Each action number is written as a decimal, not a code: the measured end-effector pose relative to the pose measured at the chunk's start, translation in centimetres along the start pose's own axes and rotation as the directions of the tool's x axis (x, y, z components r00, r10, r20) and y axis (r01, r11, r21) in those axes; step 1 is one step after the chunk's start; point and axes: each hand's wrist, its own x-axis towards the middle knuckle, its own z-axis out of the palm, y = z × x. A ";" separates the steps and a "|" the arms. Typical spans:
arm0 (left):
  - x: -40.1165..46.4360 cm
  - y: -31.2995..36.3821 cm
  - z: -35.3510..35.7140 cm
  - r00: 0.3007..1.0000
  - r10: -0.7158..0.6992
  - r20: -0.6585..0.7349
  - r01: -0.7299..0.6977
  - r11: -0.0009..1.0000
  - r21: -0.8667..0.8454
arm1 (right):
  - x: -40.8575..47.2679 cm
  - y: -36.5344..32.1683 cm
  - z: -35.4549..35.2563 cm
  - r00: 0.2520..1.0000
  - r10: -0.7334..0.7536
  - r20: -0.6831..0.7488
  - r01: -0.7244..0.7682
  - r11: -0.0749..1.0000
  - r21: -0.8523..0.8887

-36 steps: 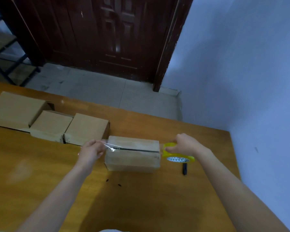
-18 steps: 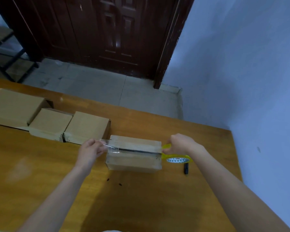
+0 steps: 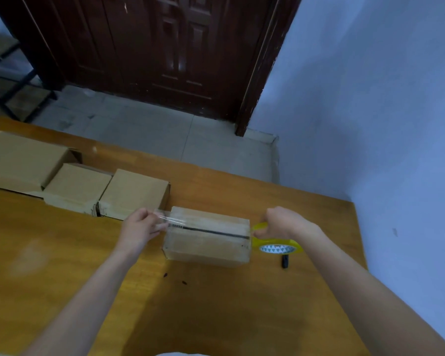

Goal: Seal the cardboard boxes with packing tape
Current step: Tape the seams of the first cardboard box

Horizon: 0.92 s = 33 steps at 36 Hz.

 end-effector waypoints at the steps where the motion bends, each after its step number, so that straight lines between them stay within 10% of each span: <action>1: 0.0 -0.1 0.0 1.000 0.005 0.005 -0.005 1.000 0.006 | -0.1 0.1 0.0 1.000 -0.001 0.003 0.001 1.000 0.004; 33: 2.6 -3.0 -0.2 0.995 -0.092 0.028 0.094 0.993 -0.065 | 1.6 -0.1 3.3 0.997 0.071 0.006 -0.071 0.996 0.050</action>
